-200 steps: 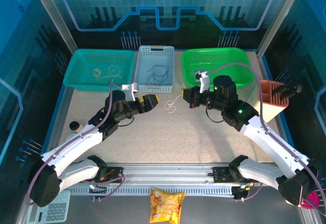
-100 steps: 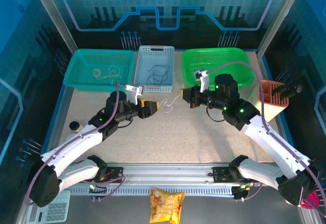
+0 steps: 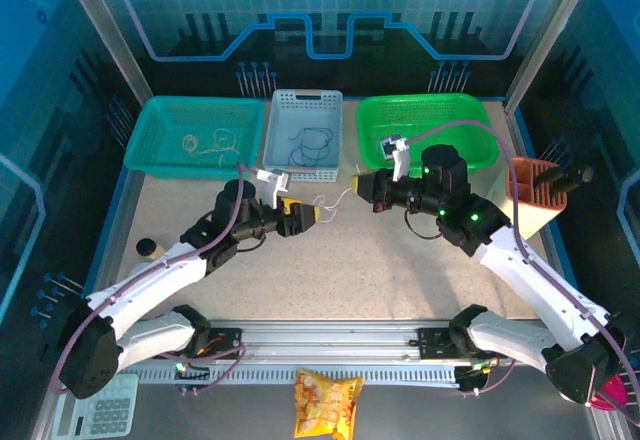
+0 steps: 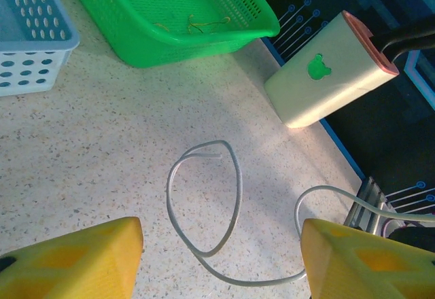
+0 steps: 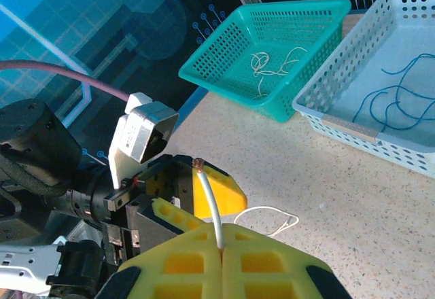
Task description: Untangle the cables
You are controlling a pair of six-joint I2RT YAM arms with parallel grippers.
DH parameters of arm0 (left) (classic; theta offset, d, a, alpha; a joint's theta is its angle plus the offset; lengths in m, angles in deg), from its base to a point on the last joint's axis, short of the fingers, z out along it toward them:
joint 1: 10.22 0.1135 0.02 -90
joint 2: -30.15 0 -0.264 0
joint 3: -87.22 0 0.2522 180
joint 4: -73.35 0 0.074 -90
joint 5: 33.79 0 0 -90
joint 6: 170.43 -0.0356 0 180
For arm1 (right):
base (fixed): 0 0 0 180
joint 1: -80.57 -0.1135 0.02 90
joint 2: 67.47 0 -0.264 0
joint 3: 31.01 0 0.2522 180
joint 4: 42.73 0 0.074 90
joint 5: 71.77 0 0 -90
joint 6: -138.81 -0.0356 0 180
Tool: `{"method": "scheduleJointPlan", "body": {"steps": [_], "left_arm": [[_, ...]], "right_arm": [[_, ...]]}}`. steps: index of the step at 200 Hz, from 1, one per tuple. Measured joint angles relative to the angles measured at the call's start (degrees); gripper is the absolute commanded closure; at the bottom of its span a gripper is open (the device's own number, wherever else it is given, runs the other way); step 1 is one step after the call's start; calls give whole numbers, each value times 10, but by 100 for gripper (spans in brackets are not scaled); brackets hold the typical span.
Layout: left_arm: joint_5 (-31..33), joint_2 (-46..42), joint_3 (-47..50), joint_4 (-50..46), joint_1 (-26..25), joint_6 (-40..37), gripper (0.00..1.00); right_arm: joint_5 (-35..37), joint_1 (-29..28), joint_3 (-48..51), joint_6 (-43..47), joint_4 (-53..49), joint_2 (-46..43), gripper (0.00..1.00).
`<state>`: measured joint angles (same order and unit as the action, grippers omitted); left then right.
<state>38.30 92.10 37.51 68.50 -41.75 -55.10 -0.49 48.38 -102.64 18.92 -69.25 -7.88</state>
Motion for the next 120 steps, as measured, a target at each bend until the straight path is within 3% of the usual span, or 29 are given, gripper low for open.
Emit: {"method": "scheduleJointPlan", "body": {"steps": [102,120], "left_arm": [[-3,36,-15,24,-7,2,38],[-5,37,-15,29,-9,2,45]], "right_arm": [[-5,-4,-10,-6,8,0,100],[-4,-5,-10,-6,8,0,100]]}}
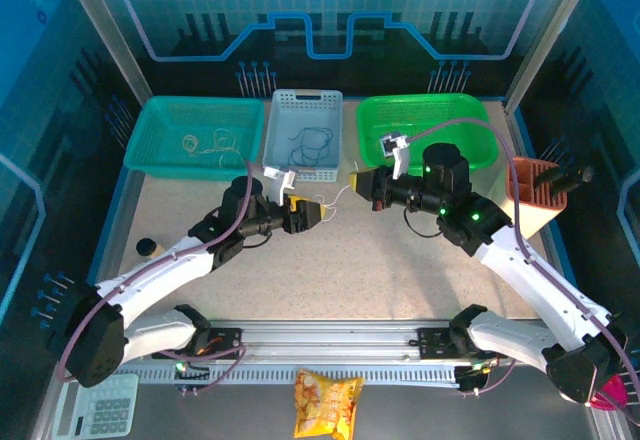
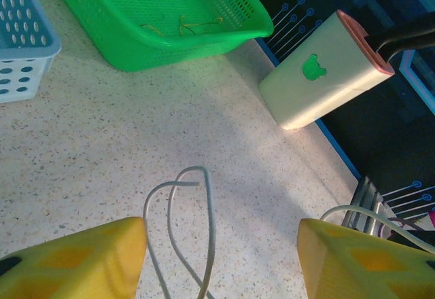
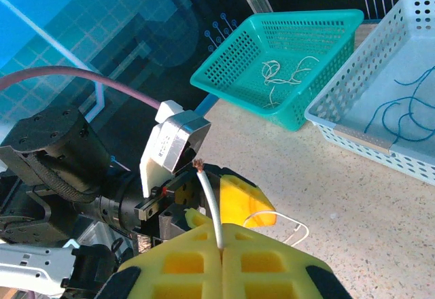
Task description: Untangle the cables
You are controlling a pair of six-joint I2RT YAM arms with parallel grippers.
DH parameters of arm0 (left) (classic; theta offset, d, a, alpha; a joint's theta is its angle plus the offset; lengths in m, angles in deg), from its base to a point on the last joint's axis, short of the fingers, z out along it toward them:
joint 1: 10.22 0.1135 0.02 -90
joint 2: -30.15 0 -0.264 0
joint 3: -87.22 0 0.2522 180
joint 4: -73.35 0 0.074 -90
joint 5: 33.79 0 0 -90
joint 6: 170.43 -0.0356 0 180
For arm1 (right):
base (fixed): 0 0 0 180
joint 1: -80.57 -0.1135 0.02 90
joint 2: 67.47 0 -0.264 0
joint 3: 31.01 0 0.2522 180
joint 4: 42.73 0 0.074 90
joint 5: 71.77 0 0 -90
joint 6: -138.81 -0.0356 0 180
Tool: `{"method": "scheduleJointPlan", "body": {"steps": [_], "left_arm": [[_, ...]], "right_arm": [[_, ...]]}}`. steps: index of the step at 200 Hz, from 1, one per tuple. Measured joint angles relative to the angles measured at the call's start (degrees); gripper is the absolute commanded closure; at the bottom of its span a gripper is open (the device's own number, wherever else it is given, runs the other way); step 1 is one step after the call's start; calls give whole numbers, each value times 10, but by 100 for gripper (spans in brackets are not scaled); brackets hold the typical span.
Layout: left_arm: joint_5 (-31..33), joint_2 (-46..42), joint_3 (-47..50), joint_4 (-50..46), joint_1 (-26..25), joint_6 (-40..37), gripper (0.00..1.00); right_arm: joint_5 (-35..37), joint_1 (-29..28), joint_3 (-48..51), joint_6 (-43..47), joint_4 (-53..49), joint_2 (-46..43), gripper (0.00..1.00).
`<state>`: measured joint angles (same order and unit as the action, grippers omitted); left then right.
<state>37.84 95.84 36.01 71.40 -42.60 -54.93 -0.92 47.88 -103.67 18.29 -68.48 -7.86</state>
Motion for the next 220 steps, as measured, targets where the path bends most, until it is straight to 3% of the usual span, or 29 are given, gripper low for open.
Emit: {"method": "scheduleJointPlan", "body": {"steps": [49,91,125,146,161,203,220], "left_arm": [[0,1,0,5,-1,0,57],[0,1,0,5,-1,-1,81],[0,1,1,5,-1,-2,81],[0,5,2,6,-1,-3,65],[0,10,2,7,-1,-2,60],[0,30,2,12,-1,-1,61],[1,40,1,17,-1,0,68]], "right_arm": [[2,0,-1,1,-1,-1,100],[9,4,-1,5,-8,-8,100],[9,14,-5,5,-10,-14,100],[9,16,-7,5,-10,-15,100],[7,16,-7,5,-10,-15,100],[5,16,-7,3,-9,-15,100],[2,16,-7,0,-9,-15,100]]}}
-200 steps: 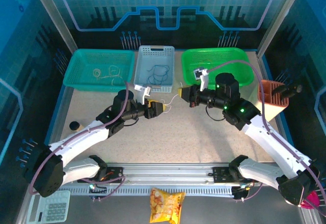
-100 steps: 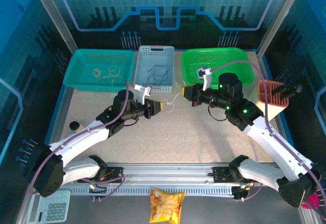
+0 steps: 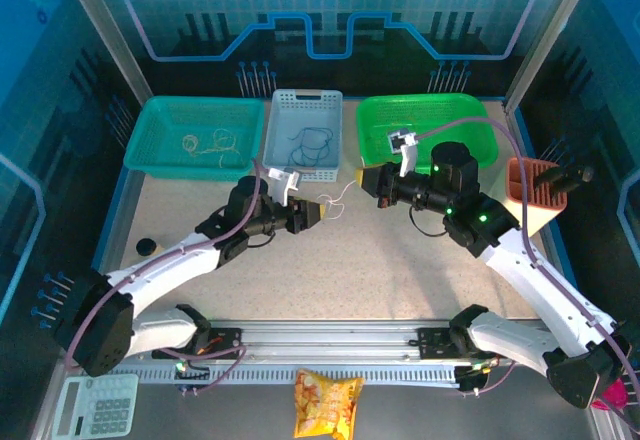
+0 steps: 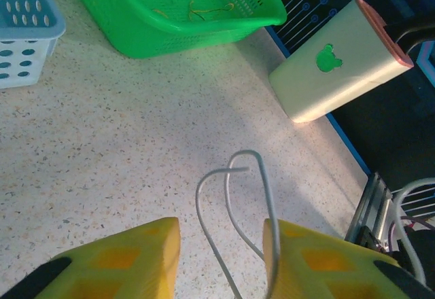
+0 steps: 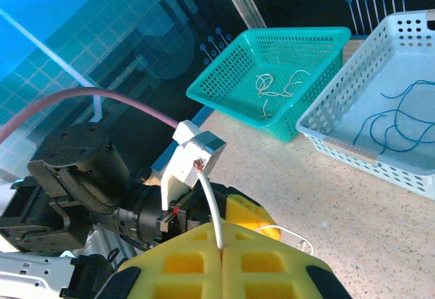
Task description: Untangle the cables
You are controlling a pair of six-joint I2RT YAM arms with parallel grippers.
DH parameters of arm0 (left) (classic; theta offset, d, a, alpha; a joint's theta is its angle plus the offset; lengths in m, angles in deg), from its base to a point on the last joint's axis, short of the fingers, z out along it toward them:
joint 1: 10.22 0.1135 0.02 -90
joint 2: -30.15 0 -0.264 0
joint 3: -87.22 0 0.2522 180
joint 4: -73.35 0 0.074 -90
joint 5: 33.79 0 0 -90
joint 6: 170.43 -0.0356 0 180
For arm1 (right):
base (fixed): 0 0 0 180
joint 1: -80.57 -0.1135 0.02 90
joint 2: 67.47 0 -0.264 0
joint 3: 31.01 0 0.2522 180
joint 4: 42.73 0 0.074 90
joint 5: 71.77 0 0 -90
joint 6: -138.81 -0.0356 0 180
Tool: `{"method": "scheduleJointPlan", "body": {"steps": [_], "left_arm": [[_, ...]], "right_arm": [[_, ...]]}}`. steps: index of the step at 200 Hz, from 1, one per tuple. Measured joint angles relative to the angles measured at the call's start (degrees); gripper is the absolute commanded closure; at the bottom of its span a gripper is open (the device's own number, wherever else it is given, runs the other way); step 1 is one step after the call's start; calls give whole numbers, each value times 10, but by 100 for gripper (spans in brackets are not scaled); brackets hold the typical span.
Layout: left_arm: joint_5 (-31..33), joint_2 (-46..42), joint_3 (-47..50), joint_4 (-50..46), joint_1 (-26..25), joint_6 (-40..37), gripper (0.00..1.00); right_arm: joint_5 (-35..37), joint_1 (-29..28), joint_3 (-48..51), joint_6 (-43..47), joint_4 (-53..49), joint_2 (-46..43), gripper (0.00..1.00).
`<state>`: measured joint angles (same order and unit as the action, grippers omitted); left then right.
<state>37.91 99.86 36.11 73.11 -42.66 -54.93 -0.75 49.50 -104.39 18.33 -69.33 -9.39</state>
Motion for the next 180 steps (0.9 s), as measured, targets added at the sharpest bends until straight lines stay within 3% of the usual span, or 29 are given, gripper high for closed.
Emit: {"method": "scheduleJointPlan", "body": {"steps": [48,85,127,180], "left_arm": [[0,21,0,14,0,2,100],[0,23,1,19,0,0,100],[12,-4,31,12,0,3,100],[20,-112,104,-8,0,50,100]], "right_arm": [[2,1,0,-1,-1,-1,100],[9,46,0,-2,-2,-10,100],[23,173,-5,-27,-3,-22,100],[29,308,-20,-83,14,-19,100]]}}
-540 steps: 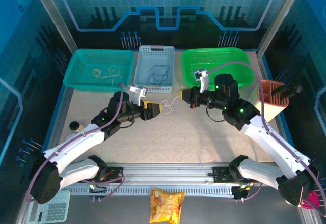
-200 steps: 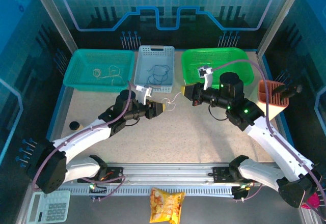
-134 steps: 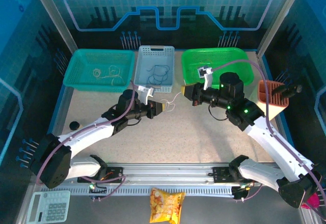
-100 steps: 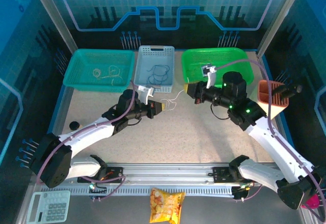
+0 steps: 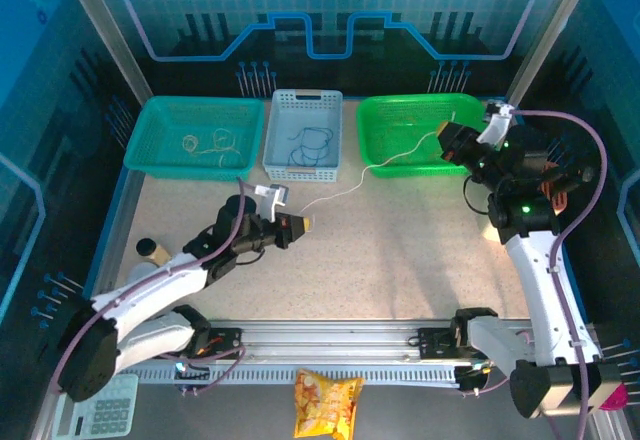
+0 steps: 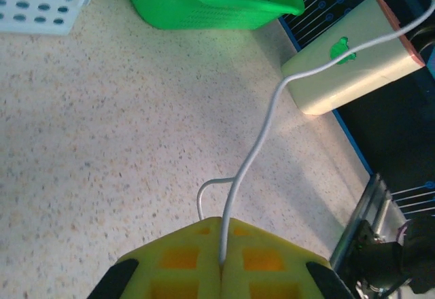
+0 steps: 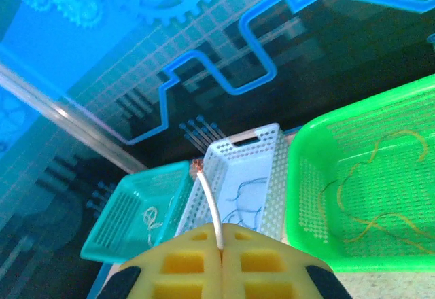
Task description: Untangle the cables
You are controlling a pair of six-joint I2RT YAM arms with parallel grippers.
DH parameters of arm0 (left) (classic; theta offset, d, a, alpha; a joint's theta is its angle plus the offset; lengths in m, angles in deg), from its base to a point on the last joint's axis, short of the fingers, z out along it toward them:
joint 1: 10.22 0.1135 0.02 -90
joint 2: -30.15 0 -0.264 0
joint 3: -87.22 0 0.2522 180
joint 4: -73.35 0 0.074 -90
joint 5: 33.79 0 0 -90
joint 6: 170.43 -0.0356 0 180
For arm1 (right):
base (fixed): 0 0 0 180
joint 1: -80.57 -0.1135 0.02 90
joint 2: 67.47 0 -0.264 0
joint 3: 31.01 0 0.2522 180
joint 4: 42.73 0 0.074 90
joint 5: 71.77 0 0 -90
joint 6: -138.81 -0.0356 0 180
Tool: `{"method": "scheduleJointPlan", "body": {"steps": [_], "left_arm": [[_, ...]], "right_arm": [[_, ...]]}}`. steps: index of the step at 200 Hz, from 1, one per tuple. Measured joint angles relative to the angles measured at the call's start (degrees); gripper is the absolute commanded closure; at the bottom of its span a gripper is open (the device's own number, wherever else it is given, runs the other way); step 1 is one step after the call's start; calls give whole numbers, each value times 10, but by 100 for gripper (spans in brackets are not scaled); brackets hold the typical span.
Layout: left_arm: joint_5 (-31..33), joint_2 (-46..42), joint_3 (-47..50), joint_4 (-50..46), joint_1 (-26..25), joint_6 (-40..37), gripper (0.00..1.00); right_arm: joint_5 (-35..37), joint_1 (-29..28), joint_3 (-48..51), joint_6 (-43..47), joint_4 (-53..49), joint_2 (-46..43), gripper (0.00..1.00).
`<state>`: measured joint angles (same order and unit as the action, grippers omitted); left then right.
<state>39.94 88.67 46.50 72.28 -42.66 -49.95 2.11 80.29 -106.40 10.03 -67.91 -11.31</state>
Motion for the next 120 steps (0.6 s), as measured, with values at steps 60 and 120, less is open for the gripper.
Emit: {"method": "scheduleJointPlan", "body": {"steps": [60,120], "left_arm": [[2,-155,57,-28,0,40,100],[3,-170,57,-41,-1,43,100]], "right_arm": [[-10,26,0,-22,3,12,100],[-47,33,23,-41,35,10,100]]}}
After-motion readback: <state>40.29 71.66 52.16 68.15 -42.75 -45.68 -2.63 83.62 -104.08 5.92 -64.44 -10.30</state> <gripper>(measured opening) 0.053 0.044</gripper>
